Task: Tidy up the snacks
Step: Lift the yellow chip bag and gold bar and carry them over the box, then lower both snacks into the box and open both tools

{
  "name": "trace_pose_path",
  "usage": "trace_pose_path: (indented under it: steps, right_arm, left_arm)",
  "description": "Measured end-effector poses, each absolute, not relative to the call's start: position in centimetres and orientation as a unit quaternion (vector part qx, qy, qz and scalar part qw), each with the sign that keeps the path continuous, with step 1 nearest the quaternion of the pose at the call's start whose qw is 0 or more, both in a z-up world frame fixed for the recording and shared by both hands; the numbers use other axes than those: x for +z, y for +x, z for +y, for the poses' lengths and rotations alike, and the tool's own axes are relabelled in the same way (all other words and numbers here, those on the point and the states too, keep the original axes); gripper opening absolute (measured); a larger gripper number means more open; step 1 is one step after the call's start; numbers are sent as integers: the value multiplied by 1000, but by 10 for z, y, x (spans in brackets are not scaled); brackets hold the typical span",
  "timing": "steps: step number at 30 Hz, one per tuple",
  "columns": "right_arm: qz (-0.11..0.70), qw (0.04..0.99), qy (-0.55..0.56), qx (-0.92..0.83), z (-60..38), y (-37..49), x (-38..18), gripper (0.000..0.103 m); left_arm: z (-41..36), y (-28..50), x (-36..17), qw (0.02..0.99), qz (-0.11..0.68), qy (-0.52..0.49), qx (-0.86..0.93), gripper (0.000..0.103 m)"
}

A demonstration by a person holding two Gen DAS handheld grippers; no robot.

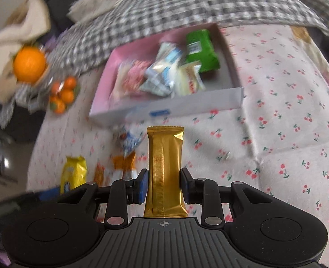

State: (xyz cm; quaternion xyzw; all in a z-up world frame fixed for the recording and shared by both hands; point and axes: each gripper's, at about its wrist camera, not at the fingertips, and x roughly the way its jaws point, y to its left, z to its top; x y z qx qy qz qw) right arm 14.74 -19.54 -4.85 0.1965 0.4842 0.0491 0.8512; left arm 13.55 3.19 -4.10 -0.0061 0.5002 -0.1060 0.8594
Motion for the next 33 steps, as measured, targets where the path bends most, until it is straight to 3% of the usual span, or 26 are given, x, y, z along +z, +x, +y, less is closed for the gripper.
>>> trace_pose_path:
  steps: [15, 25, 33]
  right_arm:
    - [396, 868, 299, 12, -259, 192, -31, 29]
    - [341, 886, 315, -13, -271, 224, -38, 30]
    - [350, 890, 292, -24, -268, 238, -55, 30]
  left_arm:
    - [-7, 194, -7, 891, 440, -37, -104, 46]
    - [-28, 226, -25, 908, 409, -27, -82, 46]
    - [-36, 241, -42, 911, 407, -24, -63, 46]
